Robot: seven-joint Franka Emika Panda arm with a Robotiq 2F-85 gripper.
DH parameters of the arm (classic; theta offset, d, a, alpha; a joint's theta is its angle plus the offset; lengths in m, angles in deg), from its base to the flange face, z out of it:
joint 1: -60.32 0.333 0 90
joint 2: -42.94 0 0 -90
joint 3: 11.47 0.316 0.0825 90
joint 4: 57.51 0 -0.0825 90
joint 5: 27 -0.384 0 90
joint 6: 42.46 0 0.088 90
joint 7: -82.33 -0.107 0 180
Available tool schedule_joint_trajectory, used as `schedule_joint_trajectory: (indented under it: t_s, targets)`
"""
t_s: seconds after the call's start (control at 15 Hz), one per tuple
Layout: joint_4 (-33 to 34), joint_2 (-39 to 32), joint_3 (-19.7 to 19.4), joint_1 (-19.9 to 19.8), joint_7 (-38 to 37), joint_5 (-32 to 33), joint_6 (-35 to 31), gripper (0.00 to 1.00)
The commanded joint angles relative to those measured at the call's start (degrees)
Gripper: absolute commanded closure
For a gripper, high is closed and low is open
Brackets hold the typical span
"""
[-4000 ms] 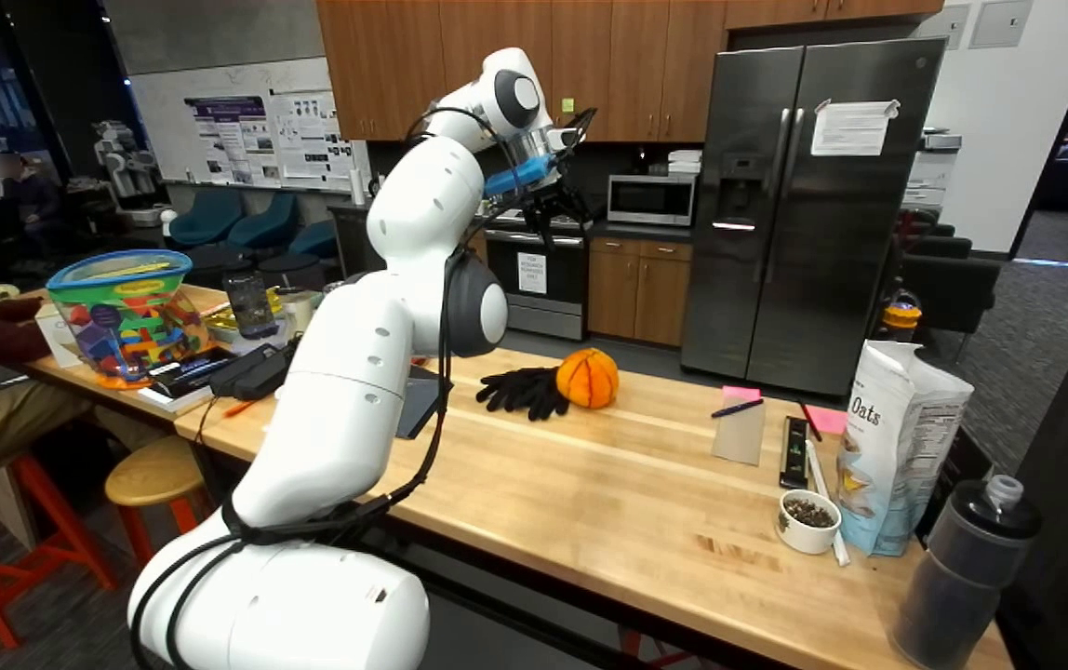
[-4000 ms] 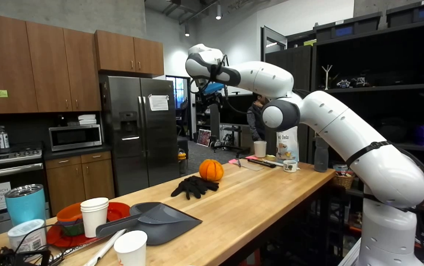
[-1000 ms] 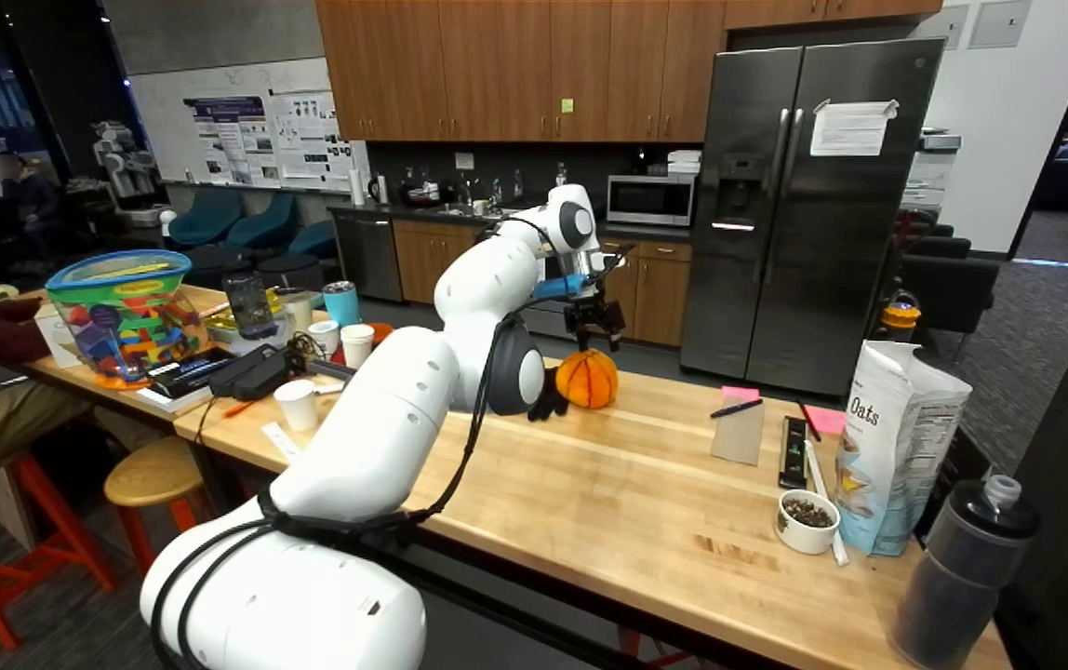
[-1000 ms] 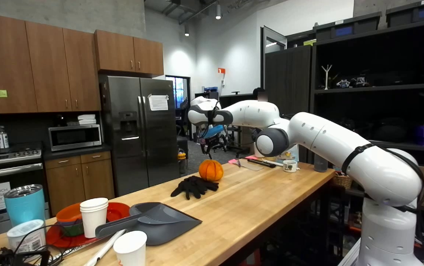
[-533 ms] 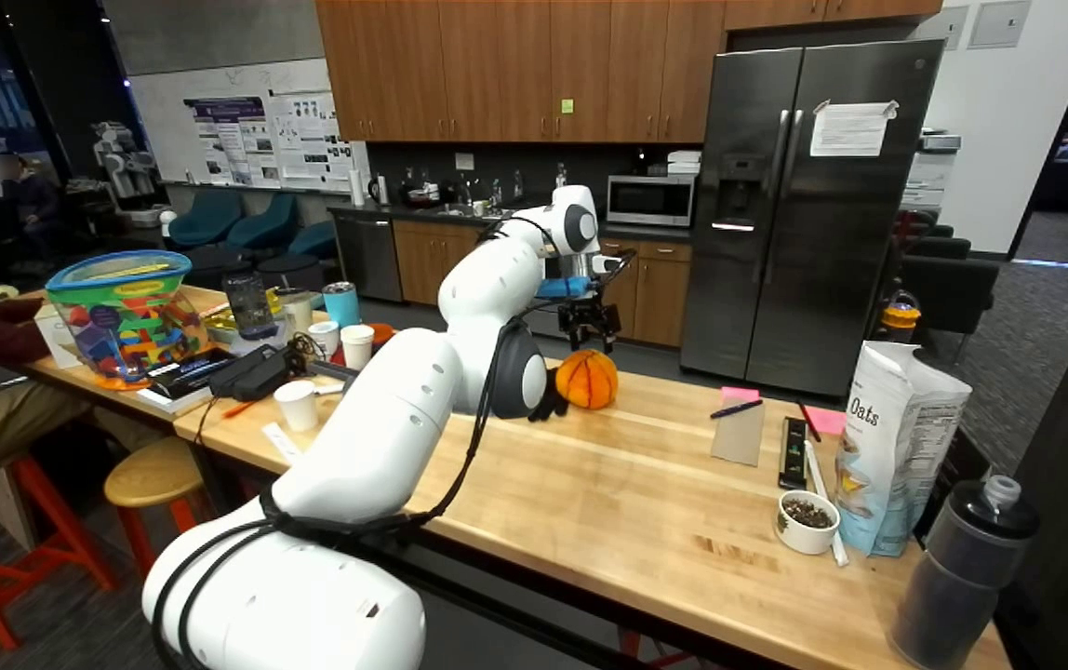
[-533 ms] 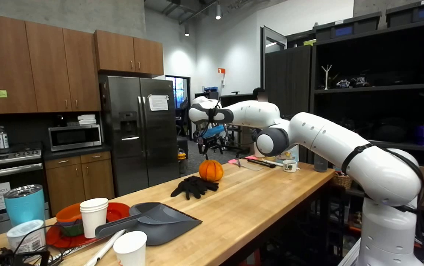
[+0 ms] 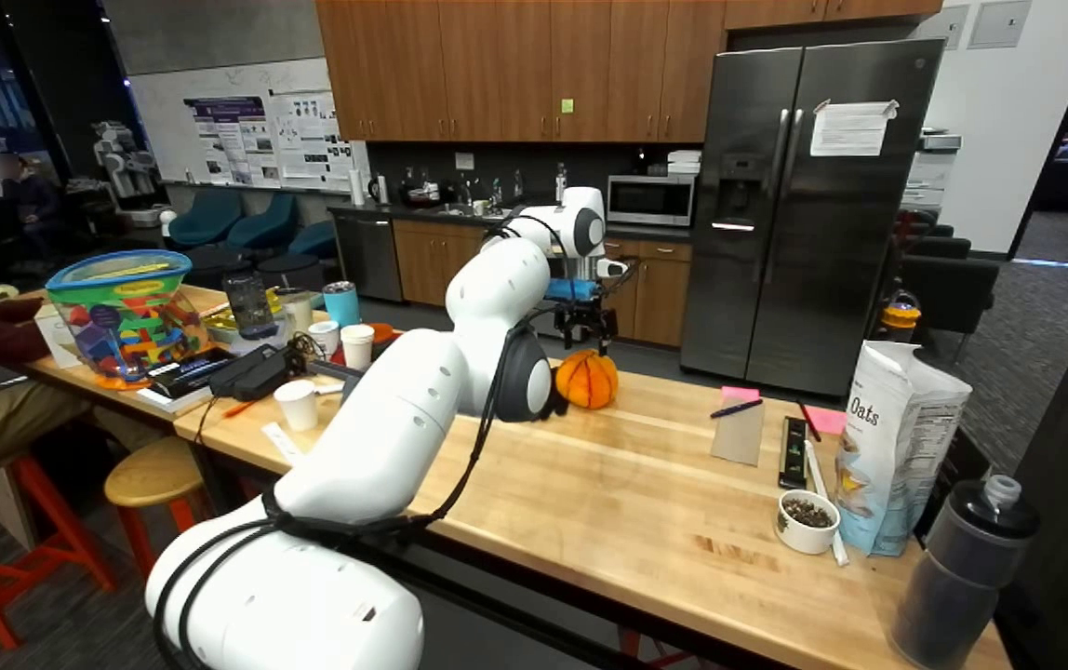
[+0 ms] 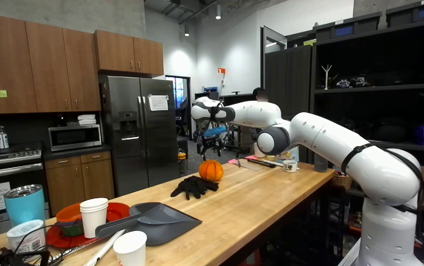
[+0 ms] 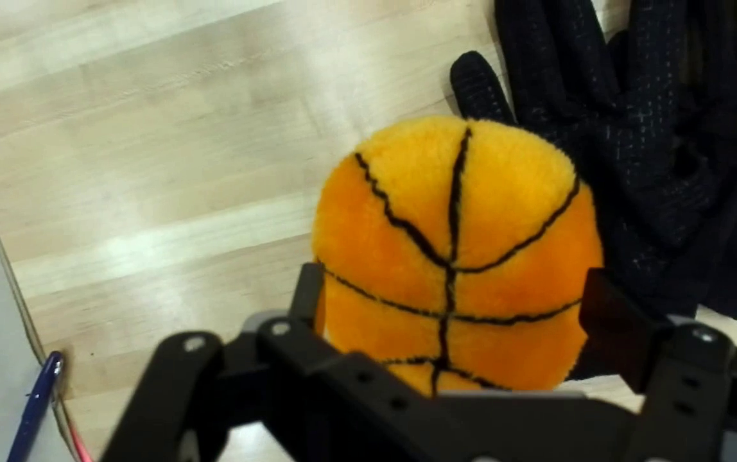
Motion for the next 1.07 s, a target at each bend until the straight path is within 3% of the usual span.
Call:
schedule_joint_trajectory:
  t_s: [0.0,0.47,0.53,0.67,1.0]
  targets:
    - [1.1,-1.0,0.9,-1.2,1.3,-1.4,1.0,0.0]
    - [1.2,-3.0,1.1,-2.0,1.2,-1.4,1.5,0.03]
    - [1.3,-3.3,1.0,-1.9,1.2,-1.3,1.3,0.26]
    - [1.4,-3.6,1.0,-1.9,1.2,-1.3,1.2,0.29]
    - [0.1,-2.5,1.0,-1.7,1.5,-1.2,0.6,0.68]
